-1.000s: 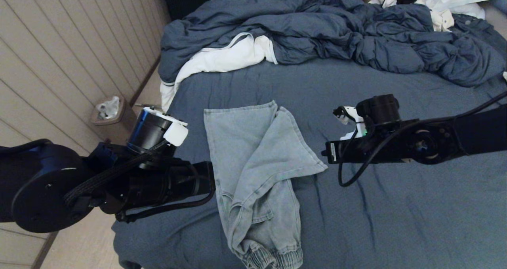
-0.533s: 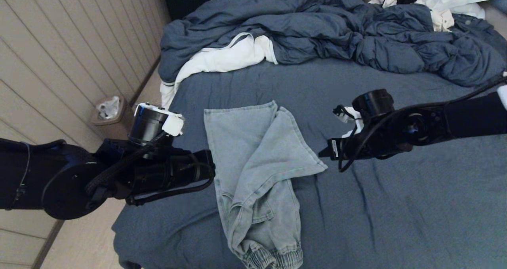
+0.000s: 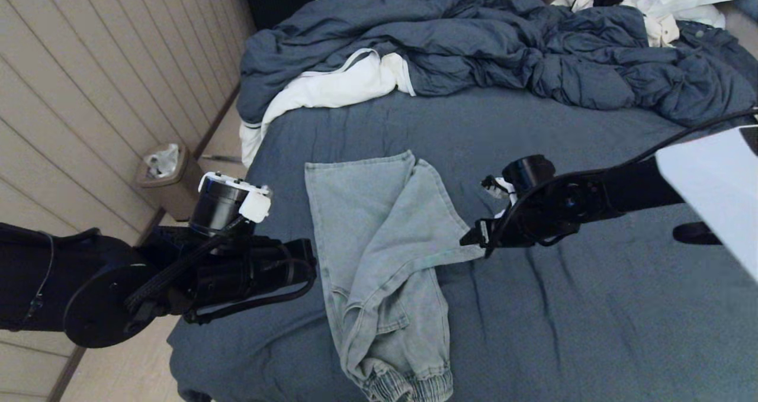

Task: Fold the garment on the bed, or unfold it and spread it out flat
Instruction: Fold the blue shorts

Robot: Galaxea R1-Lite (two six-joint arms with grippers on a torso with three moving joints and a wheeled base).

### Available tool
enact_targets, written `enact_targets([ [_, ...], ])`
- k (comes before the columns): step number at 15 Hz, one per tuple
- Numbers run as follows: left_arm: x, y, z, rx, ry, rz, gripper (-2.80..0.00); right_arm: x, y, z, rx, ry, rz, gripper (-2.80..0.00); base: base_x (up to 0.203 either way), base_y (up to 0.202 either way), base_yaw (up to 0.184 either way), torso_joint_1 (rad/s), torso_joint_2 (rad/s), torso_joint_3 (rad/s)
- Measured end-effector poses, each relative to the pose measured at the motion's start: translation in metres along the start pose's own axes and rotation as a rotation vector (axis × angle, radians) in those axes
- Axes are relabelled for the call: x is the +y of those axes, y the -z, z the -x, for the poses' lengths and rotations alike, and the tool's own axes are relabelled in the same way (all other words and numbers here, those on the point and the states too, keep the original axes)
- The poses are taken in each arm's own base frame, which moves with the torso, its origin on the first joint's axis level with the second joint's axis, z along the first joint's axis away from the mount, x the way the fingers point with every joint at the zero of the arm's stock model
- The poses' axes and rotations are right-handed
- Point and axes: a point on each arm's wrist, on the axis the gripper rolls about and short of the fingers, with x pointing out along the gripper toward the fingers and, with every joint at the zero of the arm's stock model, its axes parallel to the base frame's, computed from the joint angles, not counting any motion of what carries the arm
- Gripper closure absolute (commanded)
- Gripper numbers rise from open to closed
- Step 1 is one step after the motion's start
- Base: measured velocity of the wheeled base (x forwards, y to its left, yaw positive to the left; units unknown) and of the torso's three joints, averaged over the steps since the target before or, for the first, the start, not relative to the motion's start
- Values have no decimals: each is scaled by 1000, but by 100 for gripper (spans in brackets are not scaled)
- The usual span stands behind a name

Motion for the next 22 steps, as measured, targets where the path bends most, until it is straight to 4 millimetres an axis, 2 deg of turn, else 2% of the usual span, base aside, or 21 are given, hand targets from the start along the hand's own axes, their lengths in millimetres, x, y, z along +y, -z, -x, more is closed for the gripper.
enact_targets([
  [4, 5, 2, -2, 5, -14, 7, 0, -2, -5, -27, 6, -1, -21, -280, 0, 0, 0, 0, 0, 0],
  [5, 6, 1, -2, 5, -18, 9, 0, -2, -6, -33, 6, -3, -24, 0, 0, 0, 0, 0, 0, 0],
  [9, 9, 2, -4, 8, -26, 16, 0, 0, -6, -49, 12, -5, -30, 0, 0, 0, 0, 0, 0, 0],
  [13, 10, 3, -7, 18, -30, 19, 0, 1, -7, -57, 9, -1, -38, 0, 0, 0, 0, 0, 0, 0],
  [19, 11, 4, -10, 29, -32, 22, 0, 18, -18, -54, -34, -16, -17, 0, 0, 0, 0, 0, 0, 0],
  [22, 12, 6, -10, 34, -33, 22, 0, 43, -35, -39, -112, -28, 1, 0, 0, 0, 0, 0, 0, 0],
])
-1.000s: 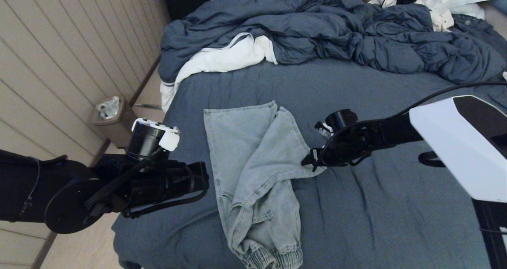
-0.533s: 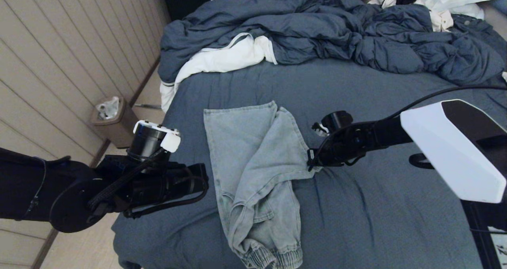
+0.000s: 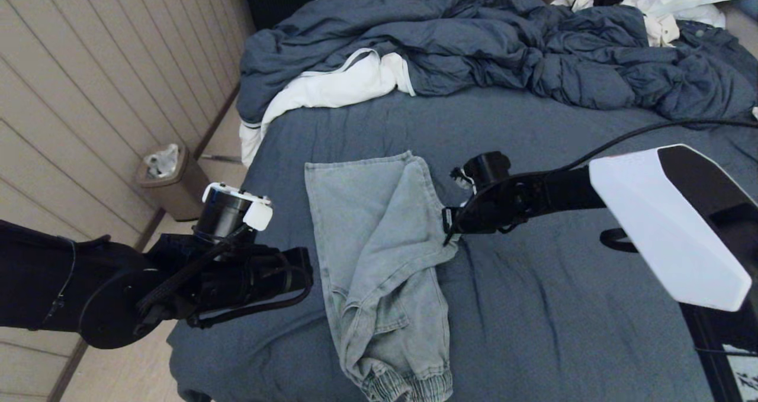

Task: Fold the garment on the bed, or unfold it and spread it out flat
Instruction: Fold the blue shorts

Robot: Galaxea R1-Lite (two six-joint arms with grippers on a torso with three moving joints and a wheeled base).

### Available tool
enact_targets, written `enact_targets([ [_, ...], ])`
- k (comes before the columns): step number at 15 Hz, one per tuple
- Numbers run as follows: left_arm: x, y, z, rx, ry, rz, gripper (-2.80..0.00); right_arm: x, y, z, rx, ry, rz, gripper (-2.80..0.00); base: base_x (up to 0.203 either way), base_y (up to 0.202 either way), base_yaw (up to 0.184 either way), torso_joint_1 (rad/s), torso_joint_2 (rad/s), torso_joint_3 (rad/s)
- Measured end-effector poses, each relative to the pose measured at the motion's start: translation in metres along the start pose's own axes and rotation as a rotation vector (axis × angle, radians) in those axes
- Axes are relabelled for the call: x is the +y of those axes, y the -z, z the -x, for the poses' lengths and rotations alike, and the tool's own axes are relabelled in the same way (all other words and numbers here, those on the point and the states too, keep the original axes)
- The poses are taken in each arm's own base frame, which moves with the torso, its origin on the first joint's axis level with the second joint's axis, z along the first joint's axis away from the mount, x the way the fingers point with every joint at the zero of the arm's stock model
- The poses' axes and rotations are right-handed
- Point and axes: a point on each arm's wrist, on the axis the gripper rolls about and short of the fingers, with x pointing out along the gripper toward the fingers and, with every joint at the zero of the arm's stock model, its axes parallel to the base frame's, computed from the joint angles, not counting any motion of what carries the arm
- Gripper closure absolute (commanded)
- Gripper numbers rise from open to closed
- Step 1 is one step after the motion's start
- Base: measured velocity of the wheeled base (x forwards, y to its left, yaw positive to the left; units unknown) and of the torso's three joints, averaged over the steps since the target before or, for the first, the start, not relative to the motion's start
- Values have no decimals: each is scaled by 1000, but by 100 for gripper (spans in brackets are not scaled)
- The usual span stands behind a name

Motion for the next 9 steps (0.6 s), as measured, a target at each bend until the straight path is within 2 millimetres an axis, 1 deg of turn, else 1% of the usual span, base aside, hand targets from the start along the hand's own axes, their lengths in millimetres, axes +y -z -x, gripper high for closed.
enact_targets([
  [3, -1, -1, 2, -18, 12, 0, 0, 38, -19, 24, -63, -61, 39, 0, 0, 0, 0, 0, 0, 0],
  [4, -1, -2, 3, -23, 14, 1, 0, 53, -24, 32, -78, -86, 58, 0, 0, 0, 0, 0, 0, 0],
  [6, -1, -3, 6, -30, 17, 3, 0, 88, -27, 48, -111, -147, 108, 0, 0, 0, 0, 0, 0, 0],
  [7, -1, -3, 7, -33, 17, 4, 0, 100, -27, 54, -125, -165, 124, 0, 0, 0, 0, 0, 0, 0],
  [9, -2, -4, 8, -52, 23, 7, 0, 132, -23, 64, -167, -164, 160, 0, 0, 0, 0, 0, 0, 0],
])
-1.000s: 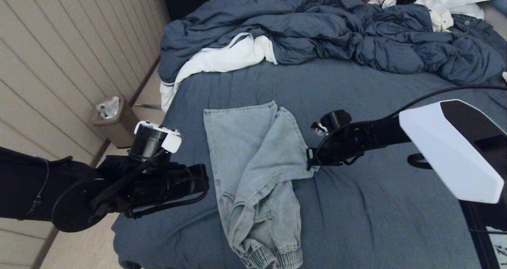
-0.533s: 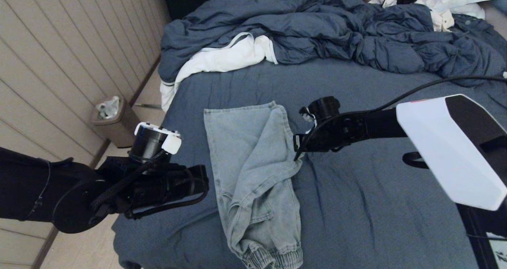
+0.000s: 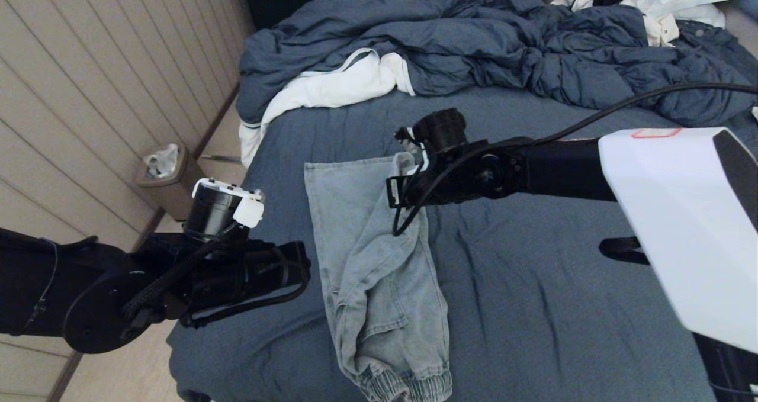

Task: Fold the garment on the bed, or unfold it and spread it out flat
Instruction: Fold the blue shorts

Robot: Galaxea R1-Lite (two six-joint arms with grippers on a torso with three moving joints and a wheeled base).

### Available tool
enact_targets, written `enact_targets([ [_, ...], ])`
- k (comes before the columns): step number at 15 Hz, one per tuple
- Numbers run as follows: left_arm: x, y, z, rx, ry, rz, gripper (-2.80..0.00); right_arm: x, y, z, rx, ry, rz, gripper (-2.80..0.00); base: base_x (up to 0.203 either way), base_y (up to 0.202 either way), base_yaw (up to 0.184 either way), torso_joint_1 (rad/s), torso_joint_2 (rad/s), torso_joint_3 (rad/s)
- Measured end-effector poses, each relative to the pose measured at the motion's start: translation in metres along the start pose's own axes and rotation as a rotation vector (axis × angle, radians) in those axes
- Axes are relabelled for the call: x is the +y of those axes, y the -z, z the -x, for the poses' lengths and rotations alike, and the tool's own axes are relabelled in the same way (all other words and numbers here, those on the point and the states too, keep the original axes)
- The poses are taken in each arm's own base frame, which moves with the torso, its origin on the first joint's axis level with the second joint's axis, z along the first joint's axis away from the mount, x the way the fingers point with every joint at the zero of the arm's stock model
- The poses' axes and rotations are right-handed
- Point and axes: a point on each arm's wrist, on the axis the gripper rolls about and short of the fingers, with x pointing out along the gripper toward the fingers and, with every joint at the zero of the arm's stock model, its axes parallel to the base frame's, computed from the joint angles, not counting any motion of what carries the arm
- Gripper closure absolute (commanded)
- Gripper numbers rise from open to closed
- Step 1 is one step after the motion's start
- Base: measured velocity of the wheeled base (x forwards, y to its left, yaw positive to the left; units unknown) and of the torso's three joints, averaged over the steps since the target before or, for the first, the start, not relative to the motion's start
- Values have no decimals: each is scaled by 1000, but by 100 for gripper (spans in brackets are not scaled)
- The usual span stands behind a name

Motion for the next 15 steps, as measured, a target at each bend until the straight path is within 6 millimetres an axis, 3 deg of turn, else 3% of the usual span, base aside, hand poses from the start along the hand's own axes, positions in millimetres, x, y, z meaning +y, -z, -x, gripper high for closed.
enact_targets([
  [3, -1, -3, 1, -45, 22, 3, 0, 40, -3, 4, -111, 14, 38, 0, 0, 0, 0, 0, 0, 0],
  [6, 0, -7, 3, -104, 50, 13, 0, 63, 3, -4, -148, -22, 52, 0, 0, 0, 0, 0, 0, 0],
  [12, 2, -8, 3, -122, 45, 19, 0, 83, 24, -38, -222, -27, 70, 0, 0, 0, 0, 0, 0, 0],
  [15, 2, -8, 2, -123, 46, 22, 0, 82, 33, -55, -249, -9, 84, 0, 0, 0, 0, 0, 0, 0],
])
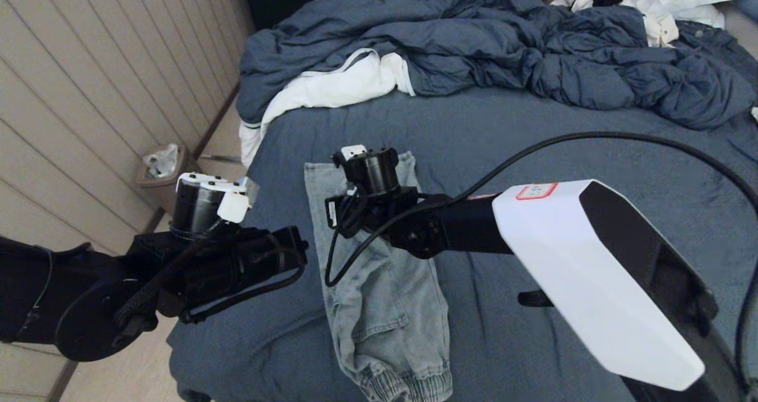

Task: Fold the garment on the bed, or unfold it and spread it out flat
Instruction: Fold the blue shorts

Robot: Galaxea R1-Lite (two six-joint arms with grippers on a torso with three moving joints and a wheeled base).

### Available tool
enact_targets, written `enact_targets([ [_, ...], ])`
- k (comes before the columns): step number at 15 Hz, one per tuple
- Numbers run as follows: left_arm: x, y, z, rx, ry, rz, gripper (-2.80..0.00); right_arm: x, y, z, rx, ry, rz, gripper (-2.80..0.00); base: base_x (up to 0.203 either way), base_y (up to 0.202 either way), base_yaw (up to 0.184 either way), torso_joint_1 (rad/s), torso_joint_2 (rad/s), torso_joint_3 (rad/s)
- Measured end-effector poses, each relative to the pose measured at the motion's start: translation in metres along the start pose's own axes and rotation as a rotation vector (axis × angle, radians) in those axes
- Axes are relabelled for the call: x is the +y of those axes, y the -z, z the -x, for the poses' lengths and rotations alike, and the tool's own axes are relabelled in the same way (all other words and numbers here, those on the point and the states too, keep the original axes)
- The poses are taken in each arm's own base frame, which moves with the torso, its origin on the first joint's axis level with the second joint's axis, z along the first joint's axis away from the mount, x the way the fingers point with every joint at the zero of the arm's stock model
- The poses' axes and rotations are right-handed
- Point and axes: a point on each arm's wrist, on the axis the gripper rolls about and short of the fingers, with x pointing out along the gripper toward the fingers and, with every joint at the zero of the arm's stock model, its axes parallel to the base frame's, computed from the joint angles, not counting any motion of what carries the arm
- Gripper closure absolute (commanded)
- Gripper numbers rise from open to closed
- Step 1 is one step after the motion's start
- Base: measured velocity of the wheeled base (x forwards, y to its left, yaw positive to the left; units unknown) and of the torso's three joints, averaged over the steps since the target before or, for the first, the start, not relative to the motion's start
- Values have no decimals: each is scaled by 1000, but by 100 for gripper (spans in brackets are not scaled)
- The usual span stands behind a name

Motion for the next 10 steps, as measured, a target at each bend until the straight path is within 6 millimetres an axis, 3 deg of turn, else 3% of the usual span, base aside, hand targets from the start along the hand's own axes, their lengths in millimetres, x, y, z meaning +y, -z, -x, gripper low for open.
enact_targets([
  [2, 0, -2, 0, -14, 7, 3, 0, -1, 7, -5, 16, 8, 3, 0, 0, 0, 0, 0, 0, 0],
  [3, 1, -2, -1, -19, 6, 7, 0, -3, 9, -6, 20, 15, 3, -280, 0, 0, 0, 0, 0, 0],
  [10, 2, -1, -1, -14, 2, 12, 0, -5, -1, -2, -19, 68, 18, -280, 0, 0, 0, 0, 0, 0],
])
